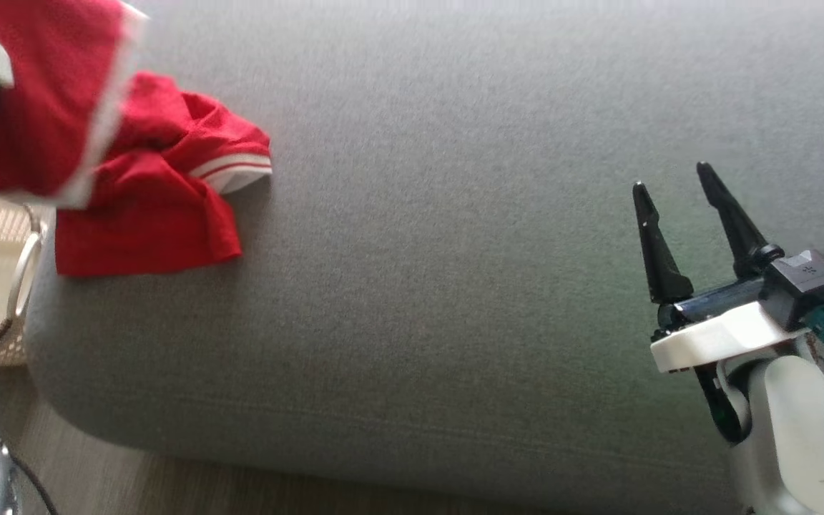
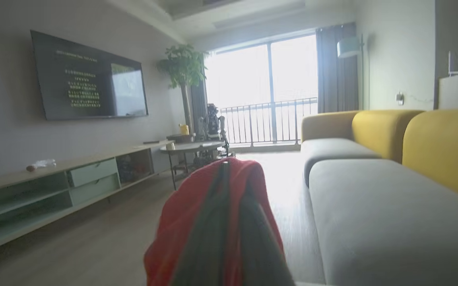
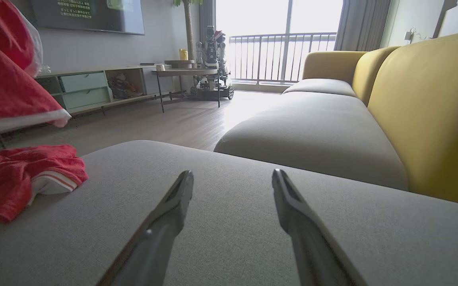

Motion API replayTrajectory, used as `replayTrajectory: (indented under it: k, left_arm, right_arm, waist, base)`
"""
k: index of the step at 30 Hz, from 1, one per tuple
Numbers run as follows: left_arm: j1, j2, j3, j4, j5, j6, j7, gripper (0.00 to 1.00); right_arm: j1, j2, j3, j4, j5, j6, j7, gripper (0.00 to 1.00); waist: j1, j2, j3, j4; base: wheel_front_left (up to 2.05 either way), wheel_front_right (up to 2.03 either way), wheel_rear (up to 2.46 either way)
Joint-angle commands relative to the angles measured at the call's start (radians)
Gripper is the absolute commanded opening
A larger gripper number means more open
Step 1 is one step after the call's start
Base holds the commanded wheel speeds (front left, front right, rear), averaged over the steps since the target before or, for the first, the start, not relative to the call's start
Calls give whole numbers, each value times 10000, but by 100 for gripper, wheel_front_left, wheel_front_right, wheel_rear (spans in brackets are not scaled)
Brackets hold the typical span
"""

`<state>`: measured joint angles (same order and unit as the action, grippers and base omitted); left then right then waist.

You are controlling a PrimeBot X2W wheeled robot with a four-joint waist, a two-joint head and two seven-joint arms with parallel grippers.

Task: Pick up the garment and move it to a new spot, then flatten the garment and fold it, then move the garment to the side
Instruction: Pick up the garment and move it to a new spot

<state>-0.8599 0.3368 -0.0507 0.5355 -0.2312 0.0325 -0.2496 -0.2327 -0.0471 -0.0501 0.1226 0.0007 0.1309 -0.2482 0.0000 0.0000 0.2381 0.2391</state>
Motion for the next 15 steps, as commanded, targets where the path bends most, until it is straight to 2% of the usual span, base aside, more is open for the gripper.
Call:
replayTrajectory:
  k: [1,7,15]
  left_arm:
    - [-347,588,363,-837,65,27,-116,0]
    - [70,253,152,-2723,-7,-116,-67,0]
    - [462,-650,-716,-4542,-363,-229,916,0]
  right_arm:
    - [11,-31,293,-236,108,-2,-97,100]
    - [67,-31,179,-31,484,-2,-129,100]
    - [39,-31,-2,-183,732,-2,-133,100]
  waist:
    - [0,0,-371,-223]
    - [0,0,-922,-760]
    - [0,0,-1149,-1881]
  base:
    - [0,0,0]
    - [0,0,0]
    - [0,0,0]
